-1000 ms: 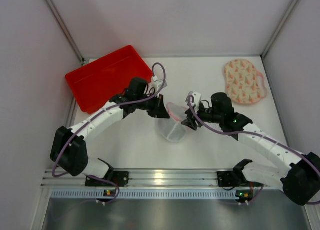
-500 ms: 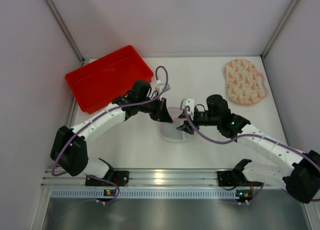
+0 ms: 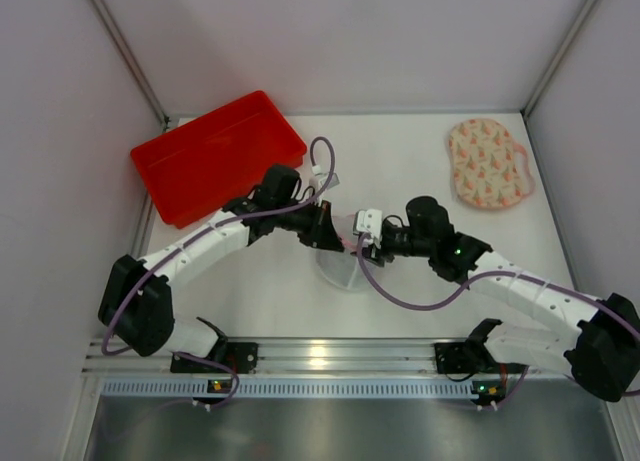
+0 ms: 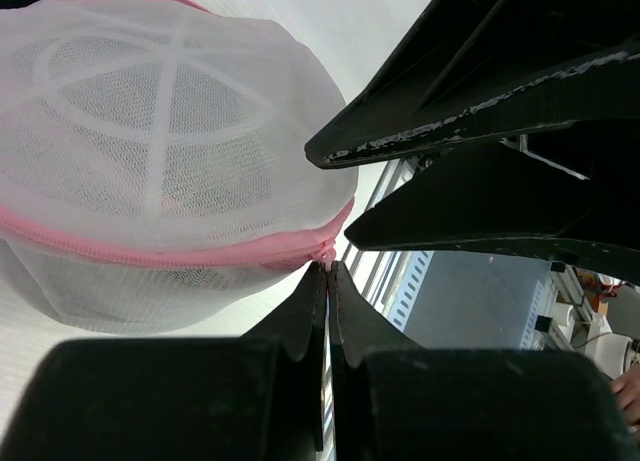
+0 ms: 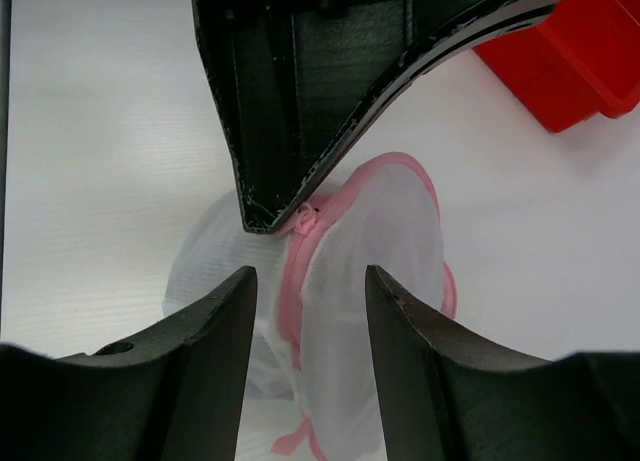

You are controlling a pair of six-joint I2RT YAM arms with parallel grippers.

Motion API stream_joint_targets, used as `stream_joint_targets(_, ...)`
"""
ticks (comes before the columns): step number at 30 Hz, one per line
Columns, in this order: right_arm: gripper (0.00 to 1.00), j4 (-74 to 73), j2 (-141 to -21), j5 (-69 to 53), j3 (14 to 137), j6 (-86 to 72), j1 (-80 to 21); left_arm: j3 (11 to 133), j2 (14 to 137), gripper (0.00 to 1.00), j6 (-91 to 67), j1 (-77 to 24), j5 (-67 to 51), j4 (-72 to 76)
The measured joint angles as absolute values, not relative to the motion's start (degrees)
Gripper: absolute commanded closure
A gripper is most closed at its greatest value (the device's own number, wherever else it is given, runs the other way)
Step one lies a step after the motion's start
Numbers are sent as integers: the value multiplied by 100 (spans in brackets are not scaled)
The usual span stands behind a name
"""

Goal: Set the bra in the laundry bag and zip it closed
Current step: Zip the zipper on the laundry bag.

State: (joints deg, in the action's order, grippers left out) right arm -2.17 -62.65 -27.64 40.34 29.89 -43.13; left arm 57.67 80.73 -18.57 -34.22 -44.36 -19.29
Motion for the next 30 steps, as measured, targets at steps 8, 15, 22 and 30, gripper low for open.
stream_joint_targets(8, 85, -204, -6420, -2742, 3920, 3385, -4418, 5765, 8073, 100, -1949, -3422, -4519, -1929)
stream_joint_targets(15, 100, -141, -6322, -2508, 3863, 3465, -4429, 5690, 8073, 100, -2117, -3306, -4574, -1841)
stream_joint_targets(22, 100, 16, -5583, -2364, 3326, 3771, -4449, 5384, 8084, 100, -2571, -2626, -4989, -1636)
stream_joint_targets(30, 68, -16, -5277, -2206, 3081, 4185, -4451, 5406, 8110, 100, -2731, -2290, -5288, -1402)
